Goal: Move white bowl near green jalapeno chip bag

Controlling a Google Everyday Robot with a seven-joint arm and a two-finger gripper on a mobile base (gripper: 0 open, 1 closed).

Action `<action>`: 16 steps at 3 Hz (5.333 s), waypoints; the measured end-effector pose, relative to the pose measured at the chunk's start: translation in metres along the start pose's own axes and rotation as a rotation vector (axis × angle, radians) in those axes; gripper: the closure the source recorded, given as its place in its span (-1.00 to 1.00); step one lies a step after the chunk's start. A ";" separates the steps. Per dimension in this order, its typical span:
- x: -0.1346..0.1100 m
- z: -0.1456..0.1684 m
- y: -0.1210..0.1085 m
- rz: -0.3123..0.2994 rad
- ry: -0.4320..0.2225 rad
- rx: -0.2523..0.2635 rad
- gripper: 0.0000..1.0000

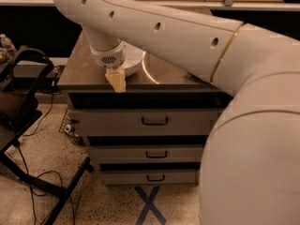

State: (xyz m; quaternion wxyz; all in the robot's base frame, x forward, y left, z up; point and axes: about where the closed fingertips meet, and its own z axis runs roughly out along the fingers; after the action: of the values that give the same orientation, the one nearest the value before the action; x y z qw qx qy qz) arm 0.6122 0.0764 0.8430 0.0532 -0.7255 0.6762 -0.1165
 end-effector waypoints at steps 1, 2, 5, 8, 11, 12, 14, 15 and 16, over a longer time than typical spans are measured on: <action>-0.002 0.002 -0.002 0.000 -0.006 0.005 0.61; -0.002 0.002 -0.003 -0.001 -0.009 0.007 1.00; 0.044 -0.088 -0.095 0.093 0.100 0.271 1.00; 0.070 -0.132 -0.160 0.167 0.066 0.409 1.00; 0.084 -0.049 -0.283 0.273 -0.249 0.578 1.00; 0.085 -0.041 -0.314 0.231 -0.336 0.638 1.00; 0.090 0.000 -0.305 0.153 -0.205 0.560 1.00; 0.117 0.025 -0.296 0.113 -0.126 0.503 1.00; 0.126 0.041 -0.292 0.024 -0.101 0.480 1.00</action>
Offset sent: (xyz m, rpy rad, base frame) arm 0.0013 0.0011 -0.0013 0.0039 -0.0029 0.0015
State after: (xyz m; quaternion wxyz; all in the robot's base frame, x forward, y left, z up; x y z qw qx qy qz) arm 0.9128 -0.0284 0.8839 0.2591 -0.6888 0.6344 -0.2367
